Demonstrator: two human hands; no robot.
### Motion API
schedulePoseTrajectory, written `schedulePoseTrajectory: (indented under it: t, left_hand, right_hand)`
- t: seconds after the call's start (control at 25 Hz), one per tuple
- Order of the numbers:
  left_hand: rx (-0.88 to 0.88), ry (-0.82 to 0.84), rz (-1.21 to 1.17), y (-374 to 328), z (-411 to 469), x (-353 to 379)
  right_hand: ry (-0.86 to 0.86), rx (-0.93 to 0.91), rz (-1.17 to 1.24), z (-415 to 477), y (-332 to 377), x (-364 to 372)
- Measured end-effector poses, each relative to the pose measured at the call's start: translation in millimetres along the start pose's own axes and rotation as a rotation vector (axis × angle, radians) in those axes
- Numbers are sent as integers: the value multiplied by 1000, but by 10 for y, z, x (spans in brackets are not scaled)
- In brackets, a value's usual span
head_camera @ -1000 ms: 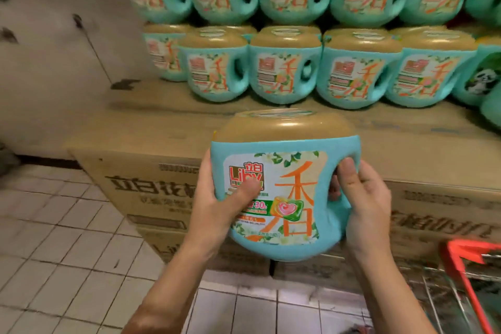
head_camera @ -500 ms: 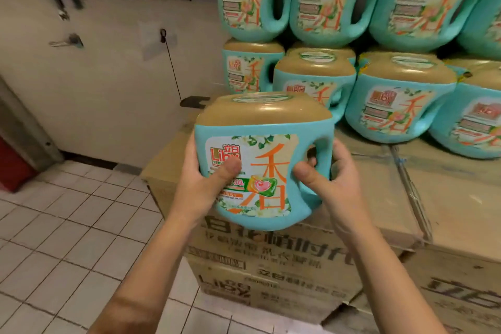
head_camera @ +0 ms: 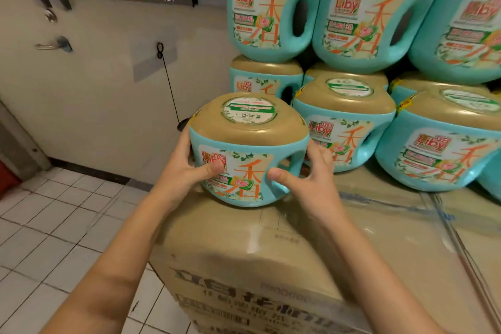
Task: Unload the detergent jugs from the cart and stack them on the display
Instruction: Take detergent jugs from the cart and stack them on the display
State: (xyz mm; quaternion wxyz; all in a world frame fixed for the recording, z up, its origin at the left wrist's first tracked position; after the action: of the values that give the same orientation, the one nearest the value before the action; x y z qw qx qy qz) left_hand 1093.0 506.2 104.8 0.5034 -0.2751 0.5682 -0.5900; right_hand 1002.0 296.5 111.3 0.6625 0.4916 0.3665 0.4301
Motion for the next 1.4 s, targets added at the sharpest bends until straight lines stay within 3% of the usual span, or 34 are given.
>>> schedulePoseTrajectory:
  t: [0.32, 0.56, 0.76, 1.08, 1.4]
  left_hand:
    - [24, 36, -23, 79, 505, -106]
    - [11, 48, -5, 205, 839, -252]
    - [-44, 72, -10, 287, 1117, -253]
    - [-70, 100, 69, 324, 1298, -214]
    - [-59, 7, 97, 334, 1241, -241]
  right_hand:
    - [-191, -64, -173, 213, 94, 9]
    - [-523, -503, -542, 129, 646, -614]
    - [-442, -294, -678, 412, 519, -937]
    - [-504, -311, -631, 473, 461, -910]
    - [-495, -300, -646, 455, 467, -872]
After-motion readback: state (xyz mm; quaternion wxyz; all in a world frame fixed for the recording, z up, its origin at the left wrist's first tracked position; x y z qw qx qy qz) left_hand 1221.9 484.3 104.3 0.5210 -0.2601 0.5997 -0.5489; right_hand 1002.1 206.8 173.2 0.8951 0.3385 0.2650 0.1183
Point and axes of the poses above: each hand's wrist, its own z-axis towards the middle knuckle, its own x-axis out of the palm, y = z × x, the point moved 8 cm from there along z, towards the middle knuckle, and after that the axes turned 14 degrees about z, right-handed, at the moved point
